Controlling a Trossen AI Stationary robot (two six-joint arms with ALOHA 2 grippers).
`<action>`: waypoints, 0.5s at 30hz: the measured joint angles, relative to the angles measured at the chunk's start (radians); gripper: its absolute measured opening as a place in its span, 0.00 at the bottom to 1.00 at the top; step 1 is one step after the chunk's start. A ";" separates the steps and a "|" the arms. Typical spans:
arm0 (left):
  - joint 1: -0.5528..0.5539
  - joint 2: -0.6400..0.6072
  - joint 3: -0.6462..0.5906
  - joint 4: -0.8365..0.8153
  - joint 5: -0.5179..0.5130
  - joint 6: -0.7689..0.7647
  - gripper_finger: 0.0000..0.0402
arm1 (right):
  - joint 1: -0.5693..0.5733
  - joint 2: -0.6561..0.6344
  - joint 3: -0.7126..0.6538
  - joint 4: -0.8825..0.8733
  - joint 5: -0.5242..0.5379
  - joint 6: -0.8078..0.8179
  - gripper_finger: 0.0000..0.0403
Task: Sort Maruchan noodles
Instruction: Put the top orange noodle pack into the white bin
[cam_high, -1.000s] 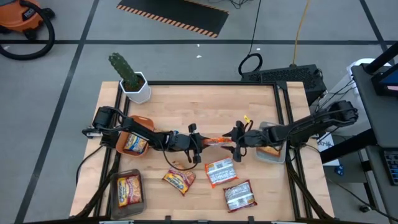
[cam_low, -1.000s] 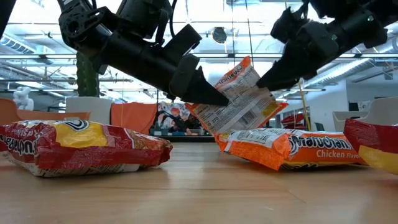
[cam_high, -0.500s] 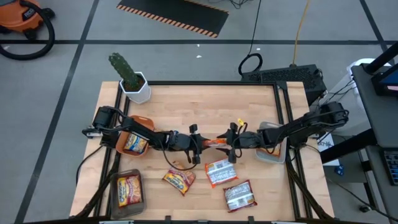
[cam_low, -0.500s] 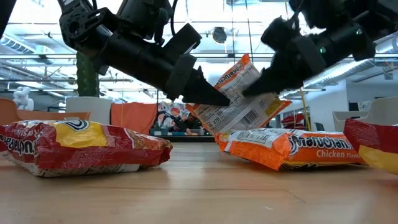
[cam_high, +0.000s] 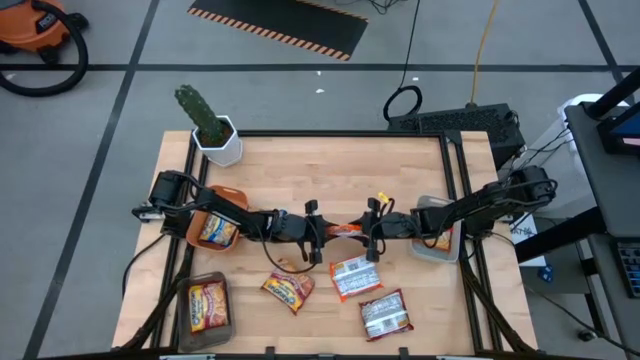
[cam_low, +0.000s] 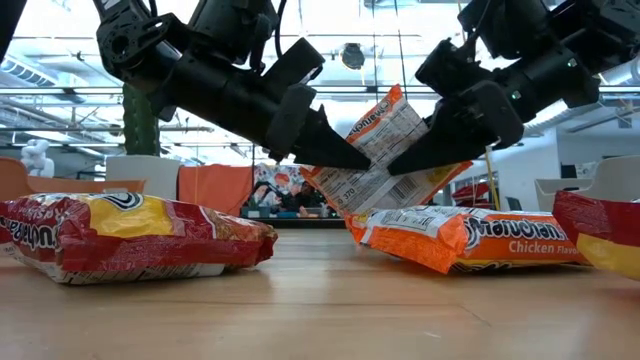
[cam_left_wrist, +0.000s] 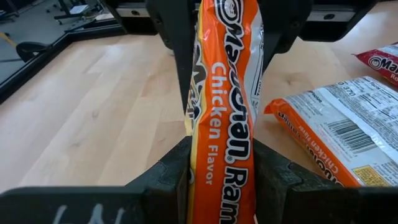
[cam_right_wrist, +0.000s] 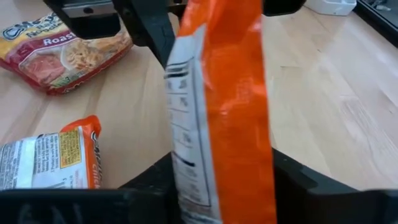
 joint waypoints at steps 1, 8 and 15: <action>0.000 0.000 0.000 0.000 0.000 -0.007 0.30 | 0.000 0.000 0.000 0.000 -0.004 -0.004 0.35; -0.005 0.001 -0.001 -0.004 -0.007 -0.042 0.39 | 0.000 -0.008 0.000 0.000 -0.013 -0.029 0.30; -0.033 -0.006 -0.002 -0.025 -0.040 -0.059 0.58 | 0.000 -0.082 0.000 -0.095 -0.013 -0.026 0.29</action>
